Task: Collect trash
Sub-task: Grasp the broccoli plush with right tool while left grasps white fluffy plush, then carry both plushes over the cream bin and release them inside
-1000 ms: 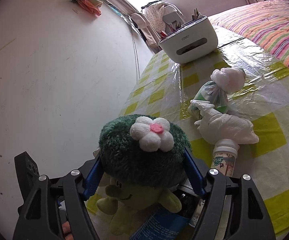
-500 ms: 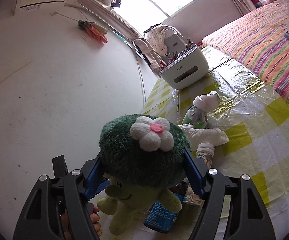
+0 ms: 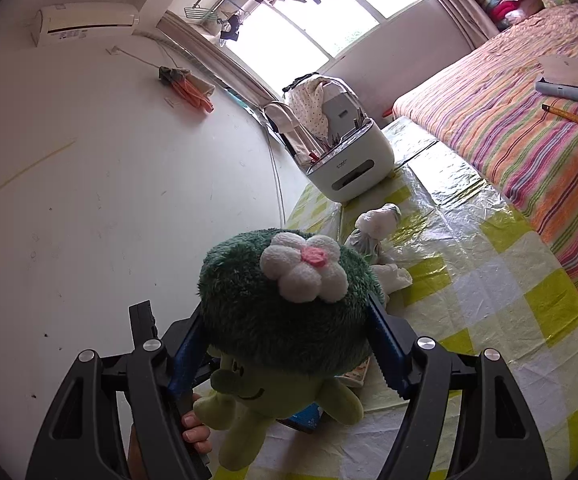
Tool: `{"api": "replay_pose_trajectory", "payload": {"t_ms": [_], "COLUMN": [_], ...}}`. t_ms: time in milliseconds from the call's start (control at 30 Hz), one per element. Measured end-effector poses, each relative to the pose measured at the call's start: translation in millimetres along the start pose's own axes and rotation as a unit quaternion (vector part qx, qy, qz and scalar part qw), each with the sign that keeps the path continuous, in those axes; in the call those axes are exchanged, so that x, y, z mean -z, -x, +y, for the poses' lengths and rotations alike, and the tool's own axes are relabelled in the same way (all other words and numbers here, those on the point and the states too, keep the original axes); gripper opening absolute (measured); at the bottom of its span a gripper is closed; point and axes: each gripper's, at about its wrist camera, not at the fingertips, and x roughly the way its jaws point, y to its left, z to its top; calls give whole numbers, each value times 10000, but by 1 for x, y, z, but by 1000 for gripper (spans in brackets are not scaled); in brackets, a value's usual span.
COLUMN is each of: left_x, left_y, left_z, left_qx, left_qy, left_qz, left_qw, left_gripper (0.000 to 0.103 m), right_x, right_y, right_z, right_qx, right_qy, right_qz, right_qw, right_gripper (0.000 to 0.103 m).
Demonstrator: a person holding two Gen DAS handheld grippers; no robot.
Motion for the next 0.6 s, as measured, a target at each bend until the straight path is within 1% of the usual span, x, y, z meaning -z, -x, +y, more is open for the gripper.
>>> {"api": "replay_pose_trajectory", "payload": {"t_ms": [200, 433, 600], "left_x": [5, 14, 23], "left_y": [17, 30, 36], "left_z": [-15, -43, -71], "left_qx": [-17, 33, 126], "left_qy": [-262, -638, -904], "left_qz": [-267, -421, -489], "left_qw": [9993, 9971, 9946], "left_gripper": [34, 34, 34], "right_x": [0, -1, -5], "right_y": [22, 30, 42], "right_z": [2, -5, -7], "right_qx": [139, 359, 679], "right_qy": [222, 255, 457], "right_qz": [-232, -327, -557], "right_qw": [9994, 9985, 9951], "right_gripper": [70, 70, 70]}}
